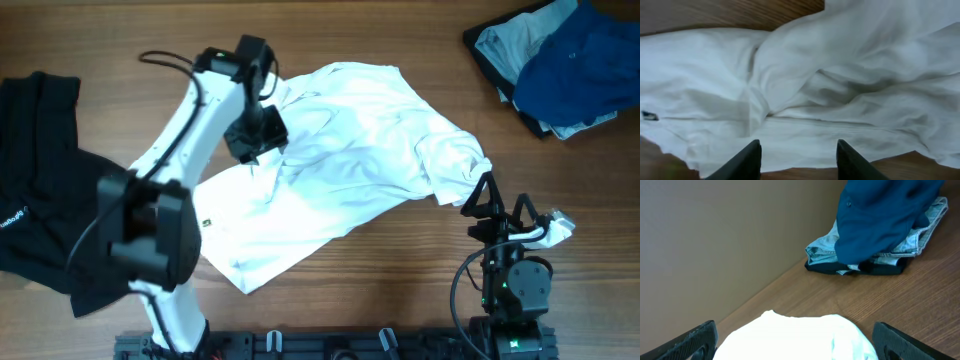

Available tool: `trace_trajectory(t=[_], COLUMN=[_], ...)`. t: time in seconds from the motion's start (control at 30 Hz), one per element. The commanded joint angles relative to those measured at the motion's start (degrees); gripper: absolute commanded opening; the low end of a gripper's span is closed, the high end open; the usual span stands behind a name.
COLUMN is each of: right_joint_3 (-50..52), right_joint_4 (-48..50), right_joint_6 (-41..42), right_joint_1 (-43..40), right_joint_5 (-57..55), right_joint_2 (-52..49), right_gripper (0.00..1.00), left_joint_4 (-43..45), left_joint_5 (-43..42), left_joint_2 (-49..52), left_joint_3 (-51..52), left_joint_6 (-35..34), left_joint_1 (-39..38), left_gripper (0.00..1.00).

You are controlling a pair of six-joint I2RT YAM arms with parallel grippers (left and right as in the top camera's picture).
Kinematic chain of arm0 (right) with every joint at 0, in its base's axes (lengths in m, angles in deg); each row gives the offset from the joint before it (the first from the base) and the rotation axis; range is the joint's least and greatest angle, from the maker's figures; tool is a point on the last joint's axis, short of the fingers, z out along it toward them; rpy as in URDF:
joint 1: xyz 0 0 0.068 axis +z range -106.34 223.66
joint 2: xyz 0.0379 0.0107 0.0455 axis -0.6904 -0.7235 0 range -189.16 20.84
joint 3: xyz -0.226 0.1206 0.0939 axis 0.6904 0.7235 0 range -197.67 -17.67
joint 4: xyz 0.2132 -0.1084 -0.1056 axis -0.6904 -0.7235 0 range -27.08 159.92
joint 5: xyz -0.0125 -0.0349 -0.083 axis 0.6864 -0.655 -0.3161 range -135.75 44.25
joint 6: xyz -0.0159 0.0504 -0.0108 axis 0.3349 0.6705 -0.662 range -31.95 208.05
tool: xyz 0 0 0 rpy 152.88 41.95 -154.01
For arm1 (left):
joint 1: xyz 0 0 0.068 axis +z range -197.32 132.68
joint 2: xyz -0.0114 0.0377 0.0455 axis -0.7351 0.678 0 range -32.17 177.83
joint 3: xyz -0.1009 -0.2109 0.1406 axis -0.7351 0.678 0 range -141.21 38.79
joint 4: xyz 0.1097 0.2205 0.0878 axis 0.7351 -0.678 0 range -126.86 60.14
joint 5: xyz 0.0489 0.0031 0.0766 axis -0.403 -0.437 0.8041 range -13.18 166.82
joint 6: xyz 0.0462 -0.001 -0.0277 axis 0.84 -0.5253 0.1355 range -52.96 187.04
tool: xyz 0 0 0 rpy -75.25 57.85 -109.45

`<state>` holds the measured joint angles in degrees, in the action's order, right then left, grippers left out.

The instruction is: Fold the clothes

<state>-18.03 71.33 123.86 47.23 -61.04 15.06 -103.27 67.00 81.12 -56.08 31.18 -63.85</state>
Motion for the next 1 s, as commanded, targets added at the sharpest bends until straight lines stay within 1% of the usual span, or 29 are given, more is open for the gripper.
trace_trajectory(t=[0.0,0.1,0.17,0.3,0.33,0.47,0.57,0.6,0.63,0.67,0.7,0.73,0.77,0.83,0.9,0.97], right_joint_3=[0.07,0.07,0.07,0.07,0.07,0.07,0.07,0.07,0.07,0.00,-0.04,-0.24,-0.96,-2.78,-5.09,-5.79], right_joint_4=[0.31,0.33,0.33,0.33,0.31,0.33,0.33,1.53,3.67,5.40,8.39,11.06,10.91,6.84,1.18,1.03], right_joint_6=[0.39,0.42,0.39,0.39,0.39,0.39,0.39,1.55,5.60,9.38,5.84,-3.56,-10.51,-11.58,-11.82,-11.82], right_joint_1=[0.11,0.11,0.11,0.11,0.11,0.11,0.11,0.11,0.11,0.11,0.11,0.11,0.11,0.11,0.11,0.11], right_joint_5=[-0.15,-0.17,-0.17,-0.15,-0.15,-0.15,-0.17,-0.92,-3.19,-2.80,2.10,10.47,18.62,24.65,31.17,36.81], right_joint_2=[0.26,0.26,0.26,0.26,0.26,0.26,0.26,0.26,0.26,0.26,0.22,-0.04,-0.83,-3.17,-8.90,-14.62], right_gripper=[1.00,1.00,1.00,1.00,1.00,1.00,1.00,1.00,1.00,1.00,1.00,1.00,1.00,1.00,1.00,1.00], left_joint_4=[-1.66,0.17,4.55,12.04,13.20,14.29,16.37,16.81,17.07,17.14,17.14,17.14,17.20,17.31,17.29,17.09], left_joint_5=[3.48,3.34,1.40,-3.23,-3.26,-3.23,-3.21,-3.23,-3.23,-3.23,-3.23,-3.21,-3.23,-3.23,-3.17,-3.21], left_joint_2=[-7.39,-11.08,-14.36,-18.88,-19.69,-20.00,-20.00,-20.00,-20.00,-20.00,-20.00,-20.00,-20.00,-20.00,-19.98,-19.98], left_joint_3=[2.95,10.10,18.27,28.39,29.97,30.86,30.86,30.86,30.86,30.86,30.86,30.86,30.86,30.86,30.86,30.86], left_joint_6=[0.66,-0.68,-2.19,-3.06,-3.26,-3.19,-2.82,-2.34,-2.27,-2.29,-2.29,-2.29,-2.32,-2.29,-1.88,-1.90], left_joint_1=[2.78,3.34,3.19,3.19,3.21,3.21,3.21,3.21,3.21,3.21,3.21,3.21,3.21,3.21,3.21,3.21], left_gripper=[0.49,0.49,0.50,0.50,0.51,0.54,0.59,0.59,0.60,0.60,0.61,0.61,0.61,0.62,0.62,0.60])
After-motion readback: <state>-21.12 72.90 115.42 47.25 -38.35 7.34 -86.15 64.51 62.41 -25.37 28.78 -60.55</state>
